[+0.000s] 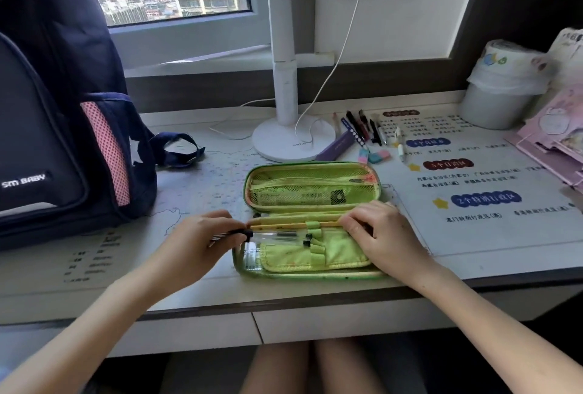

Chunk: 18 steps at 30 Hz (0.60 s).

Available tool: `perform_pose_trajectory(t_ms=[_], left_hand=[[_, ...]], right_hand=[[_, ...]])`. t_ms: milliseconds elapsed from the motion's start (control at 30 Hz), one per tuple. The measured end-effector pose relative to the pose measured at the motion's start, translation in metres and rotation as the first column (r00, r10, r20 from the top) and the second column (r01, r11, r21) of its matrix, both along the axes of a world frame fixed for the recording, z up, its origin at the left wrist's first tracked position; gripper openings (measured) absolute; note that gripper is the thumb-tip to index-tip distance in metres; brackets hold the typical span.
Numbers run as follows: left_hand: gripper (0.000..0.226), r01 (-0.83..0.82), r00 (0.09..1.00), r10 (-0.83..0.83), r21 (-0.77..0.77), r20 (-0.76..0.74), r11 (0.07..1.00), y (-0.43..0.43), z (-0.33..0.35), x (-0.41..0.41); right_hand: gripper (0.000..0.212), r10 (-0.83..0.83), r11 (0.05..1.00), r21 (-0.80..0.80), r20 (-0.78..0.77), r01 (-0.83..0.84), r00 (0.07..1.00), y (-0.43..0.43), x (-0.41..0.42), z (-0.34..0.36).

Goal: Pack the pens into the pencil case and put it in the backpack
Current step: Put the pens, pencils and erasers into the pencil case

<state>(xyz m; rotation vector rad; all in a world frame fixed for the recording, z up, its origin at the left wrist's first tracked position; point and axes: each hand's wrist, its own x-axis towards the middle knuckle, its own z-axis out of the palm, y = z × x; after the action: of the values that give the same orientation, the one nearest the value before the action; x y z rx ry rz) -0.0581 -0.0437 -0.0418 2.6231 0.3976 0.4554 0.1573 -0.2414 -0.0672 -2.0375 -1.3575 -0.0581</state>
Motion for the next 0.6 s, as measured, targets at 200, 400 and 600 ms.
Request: perform_pose_trajectory(t_ms=[200,400,600], left_hand=[[0.025,0.0,0.995,0.002,-0.015,0.097,1.0,-0.003,-0.005,0.003],[0.033,-0.033,0.987,0.014,0.117,0.163,0.993,-0.005,-0.004,0.01],[0.031,0.121,0.979,-0.157,0.251,0.129,0.96,0.012,0.01,0.015]], right_hand=[[0.027,-0.016,1.0,0.017,0.074,0.015,0.997,0.002,0.001,-0.006],[0.025,-0.024,0.999,0.036,0.099,0.02,0.995,0.003,0.001,-0.008],[0.037,-0.028,0.998,0.059,0.099,0.022,0.995,0.003,0.003,-0.012]])
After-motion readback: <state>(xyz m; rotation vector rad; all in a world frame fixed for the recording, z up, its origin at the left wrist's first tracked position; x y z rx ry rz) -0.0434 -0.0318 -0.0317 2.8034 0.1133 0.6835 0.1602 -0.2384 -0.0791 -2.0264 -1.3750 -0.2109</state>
